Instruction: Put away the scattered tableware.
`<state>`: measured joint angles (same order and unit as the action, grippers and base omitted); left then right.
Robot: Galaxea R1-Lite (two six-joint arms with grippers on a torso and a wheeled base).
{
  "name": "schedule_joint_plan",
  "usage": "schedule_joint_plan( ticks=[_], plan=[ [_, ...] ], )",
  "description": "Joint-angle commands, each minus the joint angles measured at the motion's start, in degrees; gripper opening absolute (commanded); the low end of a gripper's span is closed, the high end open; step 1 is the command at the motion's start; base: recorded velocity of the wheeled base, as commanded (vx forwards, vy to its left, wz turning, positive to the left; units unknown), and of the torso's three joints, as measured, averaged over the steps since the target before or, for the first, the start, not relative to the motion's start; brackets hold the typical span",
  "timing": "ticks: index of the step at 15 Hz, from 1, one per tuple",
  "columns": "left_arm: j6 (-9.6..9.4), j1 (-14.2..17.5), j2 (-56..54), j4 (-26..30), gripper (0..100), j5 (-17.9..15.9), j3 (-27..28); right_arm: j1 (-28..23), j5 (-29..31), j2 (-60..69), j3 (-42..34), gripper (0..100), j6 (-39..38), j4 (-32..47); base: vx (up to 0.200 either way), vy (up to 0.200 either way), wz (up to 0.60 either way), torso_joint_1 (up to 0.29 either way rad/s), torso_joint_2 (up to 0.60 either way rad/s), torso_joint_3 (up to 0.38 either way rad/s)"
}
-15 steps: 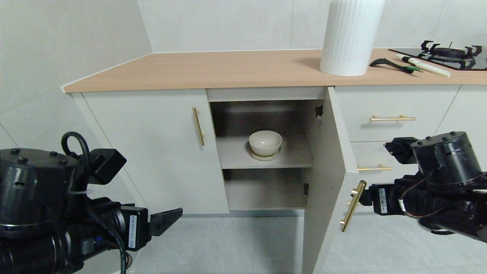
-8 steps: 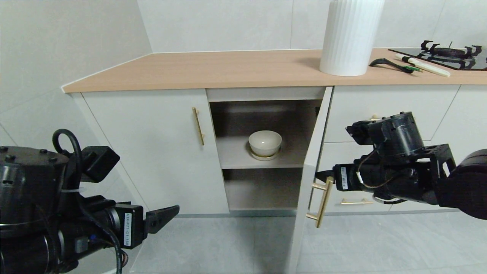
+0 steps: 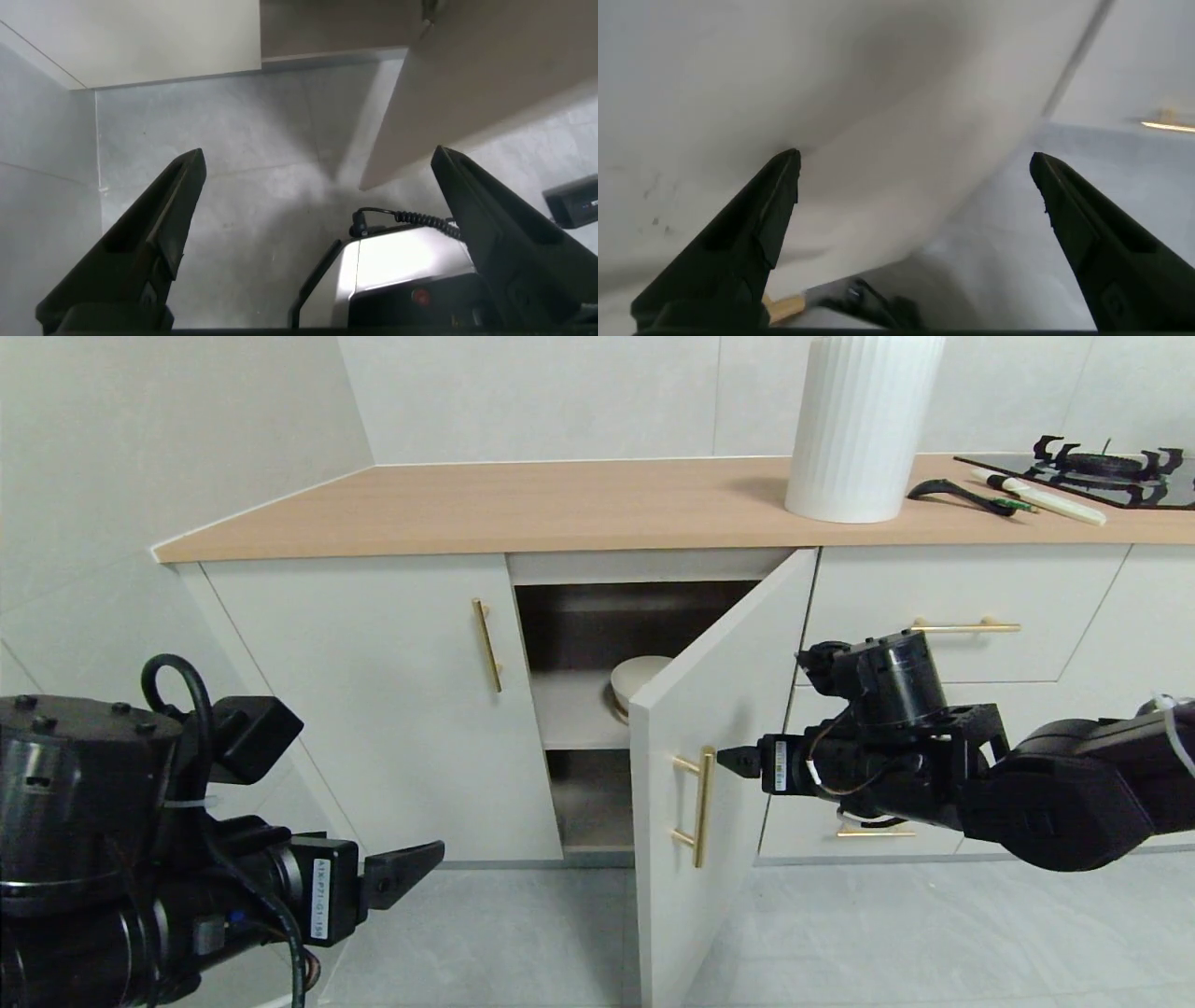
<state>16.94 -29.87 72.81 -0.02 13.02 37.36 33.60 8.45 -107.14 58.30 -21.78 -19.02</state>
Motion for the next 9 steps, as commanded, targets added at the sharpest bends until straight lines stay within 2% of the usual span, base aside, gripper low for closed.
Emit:
schedule_joint_plan(
  ticks=[1,5,9],
  plan=[
    [0.02,0.1,0.2,0.0,100,0.0,0.0,0.2,0.1,-2.1,0.2,100,-0.5,-0.3,0.000,0.000,0.00,0.000,0.00,0.000],
    [-0.07,0.1,0.2,0.2,100,0.1,-0.1,0.3,0.2,-3.7,0.5,100,-3.0,-4.0,0.000,0.000,0.00,0.000,0.00,0.000],
    [-0.33,0.1,0.2,0.4,100,0.1,-0.2,1.0,0.5,-5.6,0.6,100,-5.0,-8.8,0.200,0.000,0.00,-0.005,0.00,0.007]
  ],
)
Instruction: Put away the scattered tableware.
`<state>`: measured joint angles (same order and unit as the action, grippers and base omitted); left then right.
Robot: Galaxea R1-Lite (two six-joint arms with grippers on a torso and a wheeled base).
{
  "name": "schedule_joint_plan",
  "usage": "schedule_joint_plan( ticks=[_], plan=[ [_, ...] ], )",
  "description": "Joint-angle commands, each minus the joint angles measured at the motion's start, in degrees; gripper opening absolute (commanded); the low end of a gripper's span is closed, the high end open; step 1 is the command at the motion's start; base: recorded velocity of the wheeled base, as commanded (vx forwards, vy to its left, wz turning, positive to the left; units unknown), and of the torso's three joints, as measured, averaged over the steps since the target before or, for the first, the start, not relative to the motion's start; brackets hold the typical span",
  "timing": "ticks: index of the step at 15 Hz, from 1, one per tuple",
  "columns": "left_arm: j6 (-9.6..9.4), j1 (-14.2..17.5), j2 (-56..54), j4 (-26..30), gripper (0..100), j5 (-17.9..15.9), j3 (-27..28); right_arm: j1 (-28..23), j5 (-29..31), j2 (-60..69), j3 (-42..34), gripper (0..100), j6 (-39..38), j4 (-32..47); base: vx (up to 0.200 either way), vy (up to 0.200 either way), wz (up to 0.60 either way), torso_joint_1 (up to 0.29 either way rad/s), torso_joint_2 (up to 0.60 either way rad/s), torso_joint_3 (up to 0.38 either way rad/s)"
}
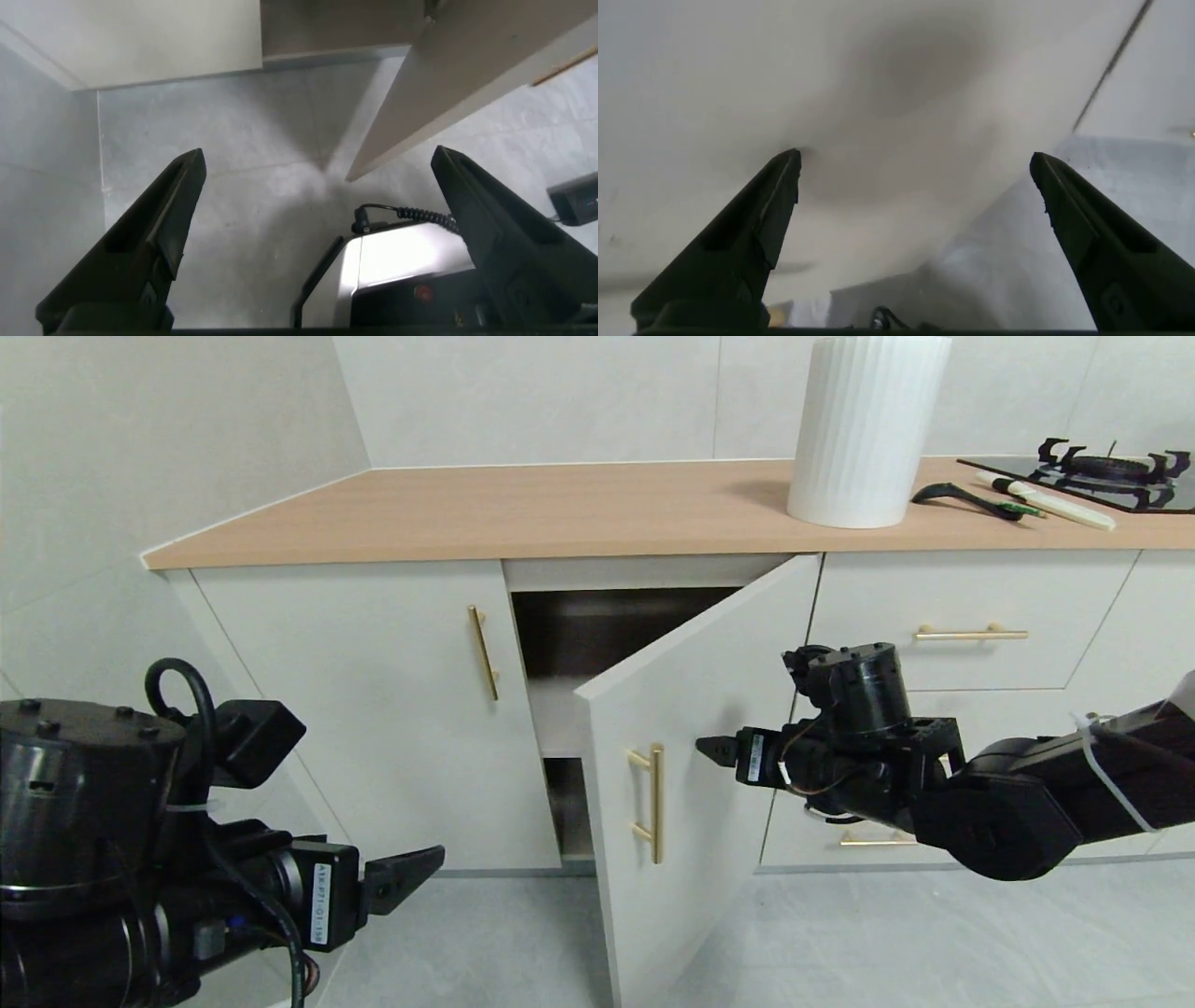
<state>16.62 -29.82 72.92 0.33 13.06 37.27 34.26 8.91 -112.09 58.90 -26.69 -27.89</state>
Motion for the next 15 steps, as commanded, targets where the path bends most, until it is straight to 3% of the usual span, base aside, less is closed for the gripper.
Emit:
schedule_joint_plan(
  ticks=[1,8,15],
  plan=[
    [0.00,0.0,0.1,0.0,100,0.0,-0.1,0.4,0.1,-0.6,0.0,100,-0.2,-0.1,0.200,0.000,0.00,0.012,0.00,-0.002],
    [0.08,-0.1,0.1,-0.2,100,-0.1,-0.2,0.5,0.2,-1.7,0.3,100,-0.8,-2.2,0.029,0.000,0.00,0.000,0.00,-0.001],
    [0.08,-0.1,0.2,-0.2,100,-0.2,-0.3,0.4,7.1,-6.6,6.8,100,-6.4,-3.6,0.000,0.000,0.00,0.000,0.00,0.000]
  ],
)
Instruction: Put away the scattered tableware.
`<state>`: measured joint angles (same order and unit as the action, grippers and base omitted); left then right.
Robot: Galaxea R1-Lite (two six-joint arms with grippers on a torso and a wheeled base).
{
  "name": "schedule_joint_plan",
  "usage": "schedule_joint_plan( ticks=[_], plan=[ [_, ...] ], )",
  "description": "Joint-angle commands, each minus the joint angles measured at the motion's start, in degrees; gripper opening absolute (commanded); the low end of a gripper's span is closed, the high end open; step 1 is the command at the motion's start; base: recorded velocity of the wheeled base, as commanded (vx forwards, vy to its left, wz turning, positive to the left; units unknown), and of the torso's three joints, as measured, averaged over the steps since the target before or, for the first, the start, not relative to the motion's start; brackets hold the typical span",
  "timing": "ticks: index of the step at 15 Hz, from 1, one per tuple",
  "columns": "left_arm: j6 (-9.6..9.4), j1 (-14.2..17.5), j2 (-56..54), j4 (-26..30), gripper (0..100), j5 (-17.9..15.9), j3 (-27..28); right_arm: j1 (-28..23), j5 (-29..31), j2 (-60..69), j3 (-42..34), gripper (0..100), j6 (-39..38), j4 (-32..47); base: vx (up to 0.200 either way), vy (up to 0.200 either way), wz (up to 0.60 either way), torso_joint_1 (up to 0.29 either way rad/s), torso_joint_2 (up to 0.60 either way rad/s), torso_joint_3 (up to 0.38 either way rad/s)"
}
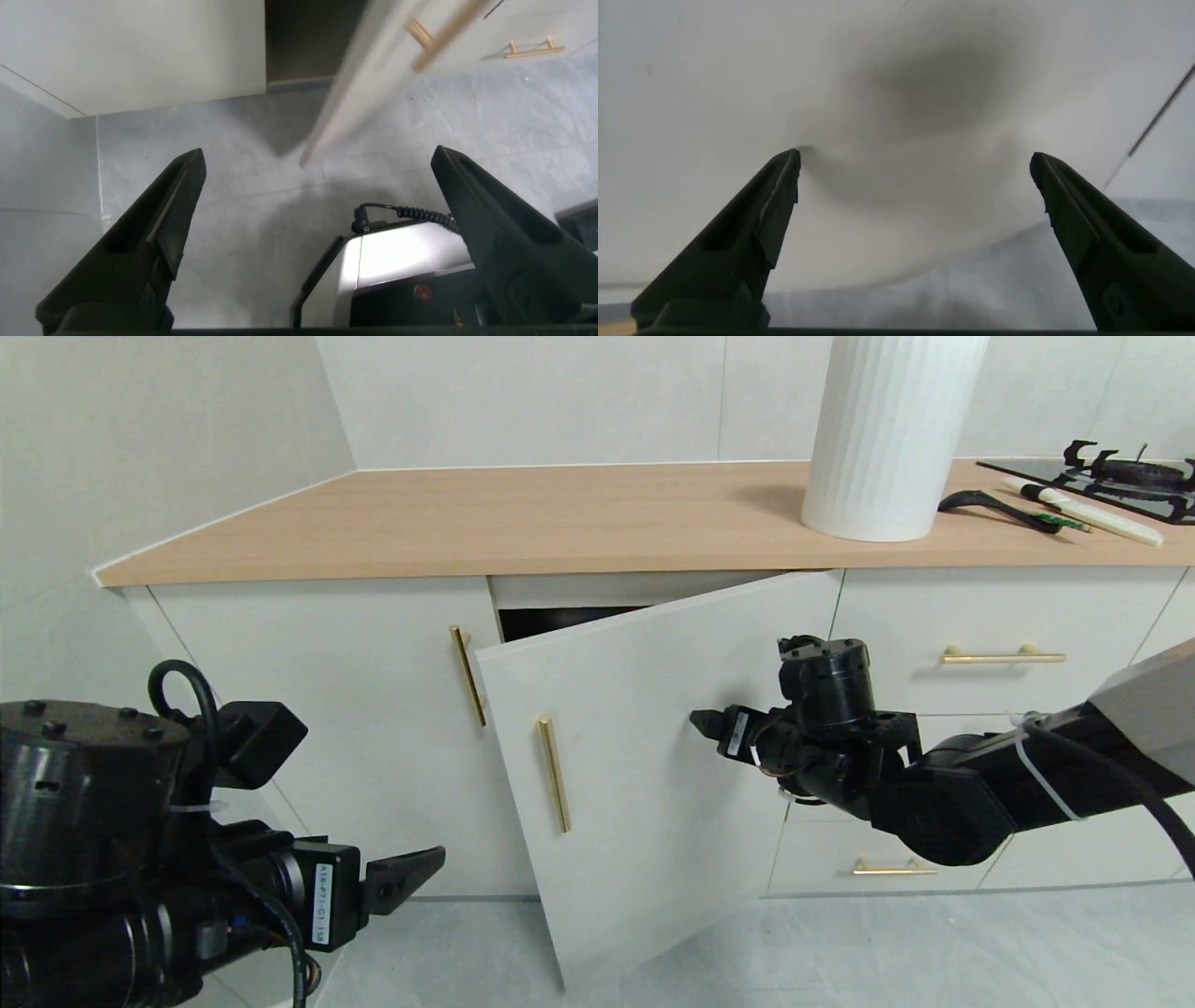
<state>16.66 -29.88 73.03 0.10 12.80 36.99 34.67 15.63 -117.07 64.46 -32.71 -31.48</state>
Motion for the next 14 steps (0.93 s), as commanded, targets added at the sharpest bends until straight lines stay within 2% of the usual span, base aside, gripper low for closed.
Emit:
schedule_joint_plan(
  ticks=[1,10,14],
  plan=[
    [0.03,0.0,0.1,0.0,100,0.0,0.0,0.0,0.9,-1.9,1.9,100,-0.5,0.0,0.000,0.000,0.00,0.000,0.00,0.000],
    [0.03,0.1,0.2,0.0,100,0.0,-0.1,-2.0,13.0,-10.9,11.6,100,-1.2,-2.1,0.000,0.000,0.00,0.000,0.00,0.000],
    [0.03,0.0,0.2,0.0,100,0.0,-0.1,-2.2,15.7,-12.6,13.6,100,-1.1,-2.2,0.000,0.000,0.00,0.000,0.00,0.000]
  ],
)
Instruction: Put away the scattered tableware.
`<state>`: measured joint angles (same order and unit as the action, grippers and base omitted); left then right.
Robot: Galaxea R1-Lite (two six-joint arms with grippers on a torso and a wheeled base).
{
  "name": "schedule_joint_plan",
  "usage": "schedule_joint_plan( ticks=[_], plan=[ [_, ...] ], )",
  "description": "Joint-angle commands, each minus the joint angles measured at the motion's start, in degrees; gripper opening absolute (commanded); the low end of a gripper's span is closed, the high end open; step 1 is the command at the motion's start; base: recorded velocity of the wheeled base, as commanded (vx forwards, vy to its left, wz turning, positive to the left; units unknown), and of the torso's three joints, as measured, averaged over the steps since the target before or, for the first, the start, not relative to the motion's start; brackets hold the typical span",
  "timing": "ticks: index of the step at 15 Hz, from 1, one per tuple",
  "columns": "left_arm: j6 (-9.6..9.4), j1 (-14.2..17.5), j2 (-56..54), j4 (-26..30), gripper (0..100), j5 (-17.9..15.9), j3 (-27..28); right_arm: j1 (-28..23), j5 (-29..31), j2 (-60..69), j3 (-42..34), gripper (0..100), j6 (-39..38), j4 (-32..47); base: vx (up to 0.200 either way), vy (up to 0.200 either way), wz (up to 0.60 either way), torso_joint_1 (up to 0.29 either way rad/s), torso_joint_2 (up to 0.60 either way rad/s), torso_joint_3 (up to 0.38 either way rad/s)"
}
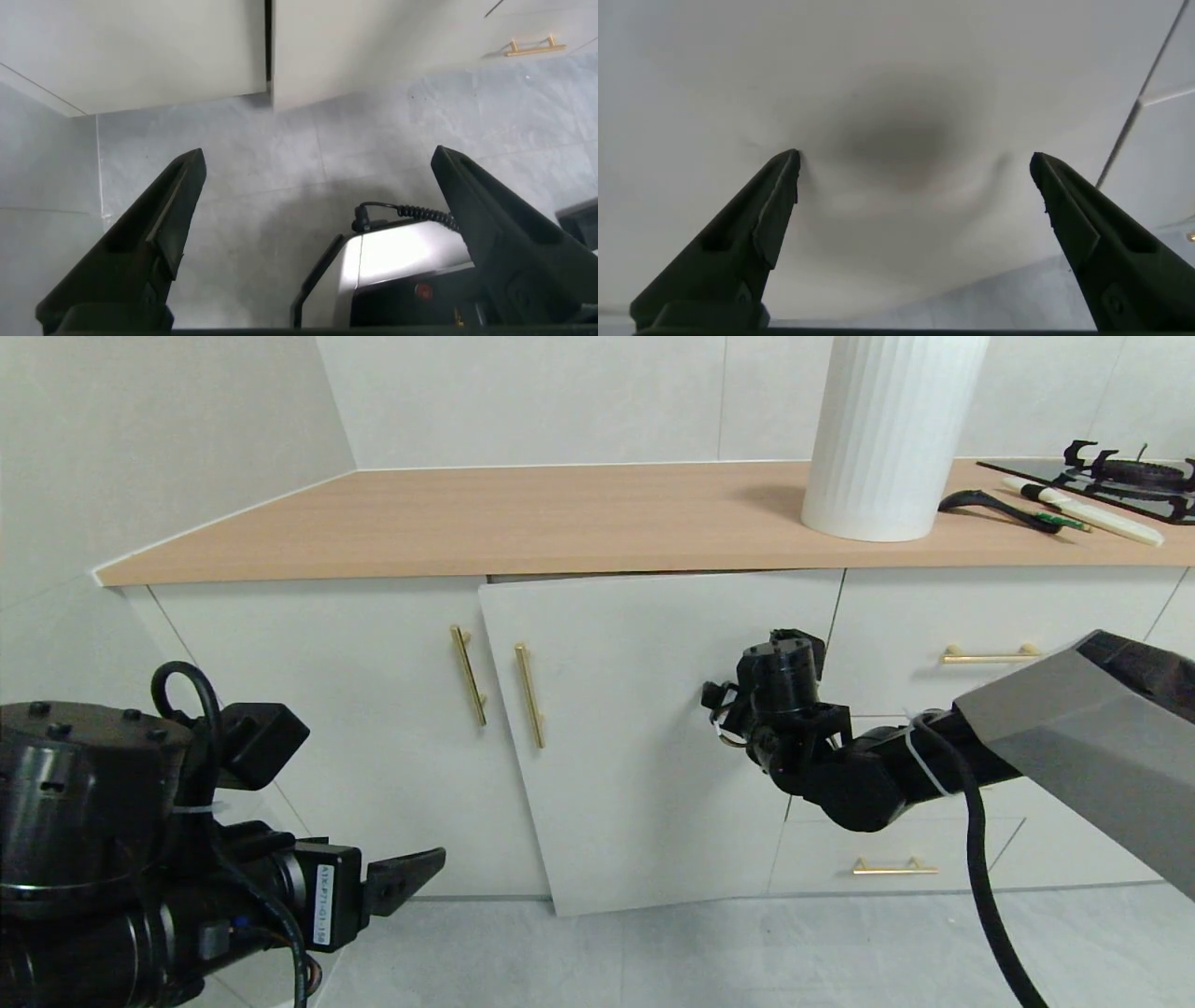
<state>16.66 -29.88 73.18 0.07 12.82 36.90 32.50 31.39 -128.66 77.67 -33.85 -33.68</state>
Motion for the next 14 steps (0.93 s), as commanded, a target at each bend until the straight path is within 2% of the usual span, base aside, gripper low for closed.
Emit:
schedule_joint_plan(
  ticks=[1,6,14],
  plan=[
    [0.03,0.0,0.1,0.0,100,0.0,0.0,-0.1,0.3,-1.2,0.8,100,0.0,0.0,0.000,0.000,0.00,0.000,0.00,0.000],
    [0.03,0.0,0.2,0.0,100,0.0,0.0,-0.9,3.3,-3.3,3.2,100,0.2,-0.1,0.000,0.000,0.00,0.000,0.00,0.000],
    [0.03,0.0,0.3,0.0,100,0.0,0.0,-1.5,4.2,-2.7,3.4,100,0.5,0.0,0.000,0.000,0.00,0.000,0.00,0.000]
  ],
)
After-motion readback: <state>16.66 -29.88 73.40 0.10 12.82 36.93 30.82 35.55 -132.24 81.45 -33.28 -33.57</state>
